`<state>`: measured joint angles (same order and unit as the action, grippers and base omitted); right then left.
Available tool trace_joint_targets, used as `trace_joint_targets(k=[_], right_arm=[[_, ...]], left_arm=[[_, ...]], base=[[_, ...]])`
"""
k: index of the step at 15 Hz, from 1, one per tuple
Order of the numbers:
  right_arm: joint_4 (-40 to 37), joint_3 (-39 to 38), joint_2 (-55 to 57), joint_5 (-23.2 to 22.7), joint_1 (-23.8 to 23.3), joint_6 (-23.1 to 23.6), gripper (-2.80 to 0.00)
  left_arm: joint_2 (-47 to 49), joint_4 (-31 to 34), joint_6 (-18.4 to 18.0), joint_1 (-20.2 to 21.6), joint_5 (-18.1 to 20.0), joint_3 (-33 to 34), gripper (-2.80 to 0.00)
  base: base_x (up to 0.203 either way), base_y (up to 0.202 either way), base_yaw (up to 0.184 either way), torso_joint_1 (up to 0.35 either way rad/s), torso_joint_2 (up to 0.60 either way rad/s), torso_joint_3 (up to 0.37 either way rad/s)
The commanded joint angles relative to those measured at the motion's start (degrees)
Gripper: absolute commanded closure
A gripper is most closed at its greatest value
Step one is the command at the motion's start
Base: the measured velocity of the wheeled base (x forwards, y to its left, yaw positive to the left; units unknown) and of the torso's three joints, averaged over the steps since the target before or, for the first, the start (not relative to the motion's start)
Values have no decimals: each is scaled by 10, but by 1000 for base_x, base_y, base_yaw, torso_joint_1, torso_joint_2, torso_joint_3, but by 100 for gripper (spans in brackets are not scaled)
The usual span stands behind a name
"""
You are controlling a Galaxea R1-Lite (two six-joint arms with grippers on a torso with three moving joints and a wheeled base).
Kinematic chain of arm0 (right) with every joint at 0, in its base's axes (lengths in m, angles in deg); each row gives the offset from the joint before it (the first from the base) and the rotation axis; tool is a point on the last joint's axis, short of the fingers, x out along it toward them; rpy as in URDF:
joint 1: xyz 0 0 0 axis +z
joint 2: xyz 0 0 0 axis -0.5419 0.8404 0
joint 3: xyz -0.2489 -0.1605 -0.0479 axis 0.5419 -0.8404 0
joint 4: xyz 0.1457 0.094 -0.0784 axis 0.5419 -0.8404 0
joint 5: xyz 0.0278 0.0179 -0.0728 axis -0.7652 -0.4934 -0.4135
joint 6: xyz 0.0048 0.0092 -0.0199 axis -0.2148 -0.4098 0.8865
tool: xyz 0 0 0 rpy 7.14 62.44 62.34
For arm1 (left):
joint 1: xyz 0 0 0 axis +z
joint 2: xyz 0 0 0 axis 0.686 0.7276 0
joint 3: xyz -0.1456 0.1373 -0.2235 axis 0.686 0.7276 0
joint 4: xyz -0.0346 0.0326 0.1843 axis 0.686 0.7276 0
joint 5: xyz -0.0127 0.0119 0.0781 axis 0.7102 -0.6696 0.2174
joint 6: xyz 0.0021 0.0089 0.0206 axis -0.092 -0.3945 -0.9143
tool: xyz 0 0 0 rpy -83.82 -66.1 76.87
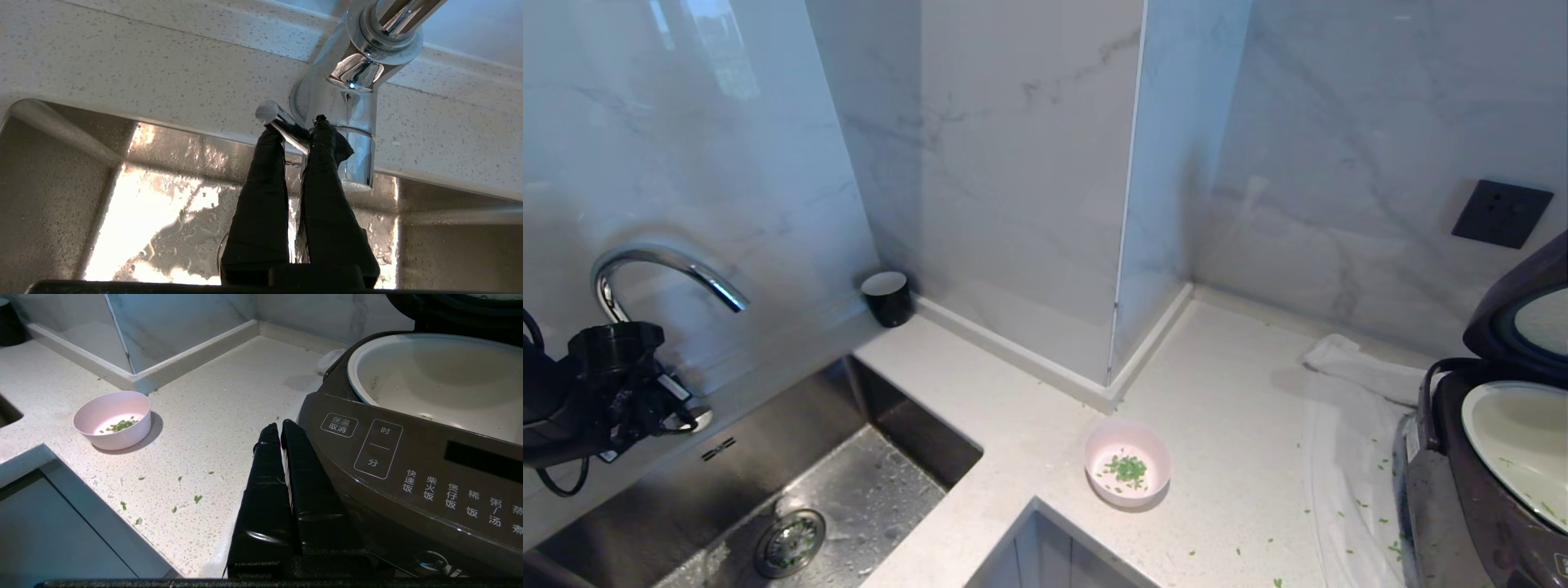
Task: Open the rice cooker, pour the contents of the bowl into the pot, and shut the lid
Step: Turn on the tap
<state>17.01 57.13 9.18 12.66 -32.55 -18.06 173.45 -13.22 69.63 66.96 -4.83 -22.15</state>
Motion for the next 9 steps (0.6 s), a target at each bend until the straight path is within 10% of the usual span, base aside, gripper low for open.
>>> trace_joint_targets(k=[1, 9], right_arm=[[0, 0, 0, 0, 1, 0, 0], [0, 0, 0, 0, 1, 0, 0]], left_arm=[[-6, -4, 2, -1, -2, 1, 0], [-7, -3, 2, -3, -1, 10, 0]], base=[[0, 0, 0, 0, 0, 0], [0, 0, 0, 0, 0, 0]])
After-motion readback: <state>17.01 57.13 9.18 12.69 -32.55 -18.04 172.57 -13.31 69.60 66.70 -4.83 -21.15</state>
